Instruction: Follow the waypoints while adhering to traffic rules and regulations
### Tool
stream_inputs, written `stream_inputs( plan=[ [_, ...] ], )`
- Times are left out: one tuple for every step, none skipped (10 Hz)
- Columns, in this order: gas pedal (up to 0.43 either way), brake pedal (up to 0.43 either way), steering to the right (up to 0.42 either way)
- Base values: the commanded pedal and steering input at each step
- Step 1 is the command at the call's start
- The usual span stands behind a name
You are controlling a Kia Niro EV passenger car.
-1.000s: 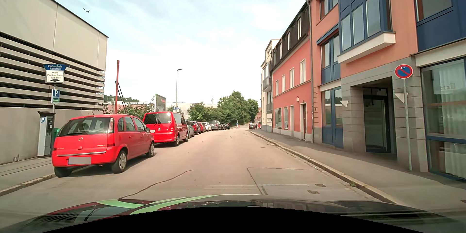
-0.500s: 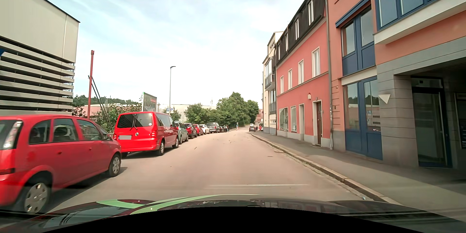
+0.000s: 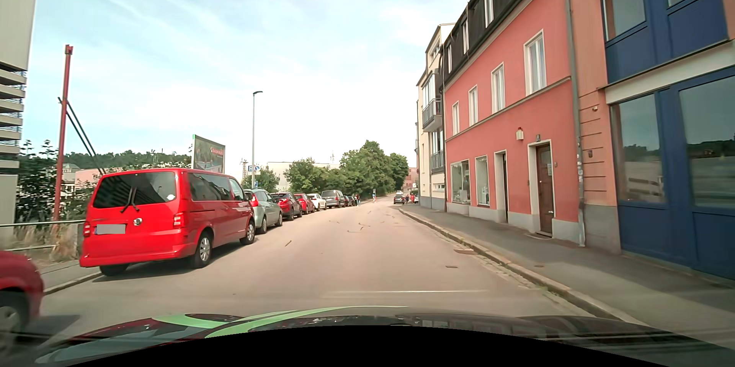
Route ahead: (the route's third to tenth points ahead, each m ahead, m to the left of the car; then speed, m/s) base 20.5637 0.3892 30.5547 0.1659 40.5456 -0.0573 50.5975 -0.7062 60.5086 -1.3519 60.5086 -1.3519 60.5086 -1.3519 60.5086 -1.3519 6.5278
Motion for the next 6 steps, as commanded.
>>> stream_inputs(
  plan=[
    [0.169,0.0,0.0],
    [0.15,0.0,0.0],
    [0.138,0.0,0.0],
    [0.118,0.0,0.0],
    [0.098,0.0,0.0],
    [0.047,0.0,0.0]
  ],
)
